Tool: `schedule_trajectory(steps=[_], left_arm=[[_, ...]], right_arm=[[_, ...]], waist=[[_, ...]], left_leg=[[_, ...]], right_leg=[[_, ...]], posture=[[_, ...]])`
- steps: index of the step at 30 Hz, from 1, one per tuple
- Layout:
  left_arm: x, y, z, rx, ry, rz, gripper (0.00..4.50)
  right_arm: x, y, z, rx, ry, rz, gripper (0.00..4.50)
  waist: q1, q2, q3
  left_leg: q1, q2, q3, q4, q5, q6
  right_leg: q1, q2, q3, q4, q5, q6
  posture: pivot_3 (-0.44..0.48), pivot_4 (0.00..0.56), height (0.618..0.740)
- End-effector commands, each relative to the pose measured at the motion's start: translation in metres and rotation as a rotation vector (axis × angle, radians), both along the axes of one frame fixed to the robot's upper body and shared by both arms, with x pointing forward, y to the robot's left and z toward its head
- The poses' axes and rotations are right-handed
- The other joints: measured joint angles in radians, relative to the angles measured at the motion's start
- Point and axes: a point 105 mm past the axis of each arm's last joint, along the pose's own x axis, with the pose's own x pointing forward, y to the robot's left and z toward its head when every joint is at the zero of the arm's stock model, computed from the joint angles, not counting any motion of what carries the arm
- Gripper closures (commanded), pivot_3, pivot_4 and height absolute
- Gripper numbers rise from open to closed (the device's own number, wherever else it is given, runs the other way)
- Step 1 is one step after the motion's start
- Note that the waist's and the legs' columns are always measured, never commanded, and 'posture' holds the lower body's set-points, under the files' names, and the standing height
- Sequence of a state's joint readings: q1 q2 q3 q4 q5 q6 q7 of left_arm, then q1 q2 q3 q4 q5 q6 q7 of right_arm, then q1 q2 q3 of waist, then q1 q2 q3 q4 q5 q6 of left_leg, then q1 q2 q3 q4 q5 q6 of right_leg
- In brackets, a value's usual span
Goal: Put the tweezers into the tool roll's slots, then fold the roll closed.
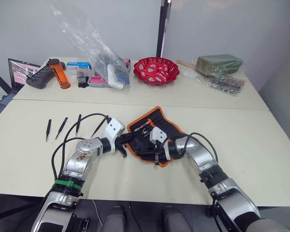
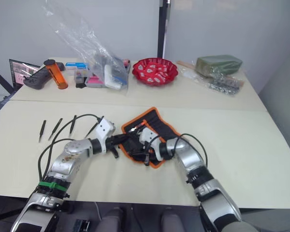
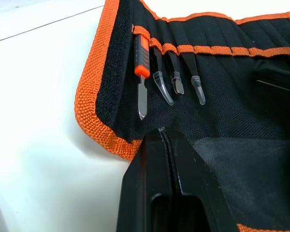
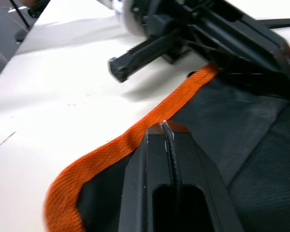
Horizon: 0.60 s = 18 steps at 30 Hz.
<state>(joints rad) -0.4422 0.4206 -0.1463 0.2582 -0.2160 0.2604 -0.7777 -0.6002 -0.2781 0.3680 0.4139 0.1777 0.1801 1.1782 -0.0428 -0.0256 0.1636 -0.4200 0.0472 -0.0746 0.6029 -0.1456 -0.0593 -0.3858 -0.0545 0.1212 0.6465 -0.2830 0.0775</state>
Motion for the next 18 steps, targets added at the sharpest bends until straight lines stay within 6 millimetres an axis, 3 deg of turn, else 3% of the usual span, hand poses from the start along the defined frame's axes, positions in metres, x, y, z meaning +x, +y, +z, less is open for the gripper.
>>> schedule_trajectory(steps=[1, 9, 13, 16, 18], left_arm=[[0.000, 0.010, -0.028, 0.085, 0.084, 0.034, 4.49], [0.006, 0.010, -0.026, 0.098, 0.074, 0.023, 4.49], [0.007, 0.010, -0.026, 0.100, 0.073, 0.020, 4.49], [0.006, 0.010, -0.027, 0.098, 0.075, 0.016, 4.49], [0.005, 0.010, -0.027, 0.094, 0.075, 0.010, 4.49]], right_arm=[[-0.020, -0.017, -0.034, -0.102, 0.099, 0.031, 4.50], [-0.051, -0.040, -0.056, -0.225, 0.136, 0.138, 4.50], [-0.055, -0.048, -0.060, -0.240, 0.144, 0.123, 4.50], [-0.054, -0.052, -0.058, -0.227, 0.141, 0.100, 4.50], [-0.051, -0.046, -0.040, -0.110, 0.152, 0.066, 4.50]], waist=[[0.004, 0.001, -0.001], [0.009, 0.001, -0.004], [0.008, 0.001, -0.010], [0.006, 0.001, -0.016], [0.006, 0.001, -0.017]], left_leg=[[0.000, 0.000, 0.000, 0.000, 0.000, 0.000], [0.005, -0.002, 0.000, 0.000, 0.000, 0.000], [0.006, -0.002, 0.000, 0.000, -0.001, -0.001], [0.007, -0.002, 0.000, 0.000, -0.001, -0.001], [0.007, -0.002, 0.000, 0.000, -0.001, -0.002]], right_leg=[[0.000, 0.000, 0.000, 0.000, 0.000, 0.000], [0.002, -0.002, 0.000, -0.004, -0.004, -0.005], [0.003, -0.002, 0.000, -0.005, -0.004, -0.005], [0.003, -0.002, 0.000, -0.005, -0.004, -0.006], [0.004, -0.002, 0.000, -0.005, -0.004, -0.006]], posture=[[0.000, 0.150, 0.740], [0.000, 0.150, 0.740], [0.000, 0.150, 0.740], [0.000, 0.150, 0.740], [0.000, 0.150, 0.740]])
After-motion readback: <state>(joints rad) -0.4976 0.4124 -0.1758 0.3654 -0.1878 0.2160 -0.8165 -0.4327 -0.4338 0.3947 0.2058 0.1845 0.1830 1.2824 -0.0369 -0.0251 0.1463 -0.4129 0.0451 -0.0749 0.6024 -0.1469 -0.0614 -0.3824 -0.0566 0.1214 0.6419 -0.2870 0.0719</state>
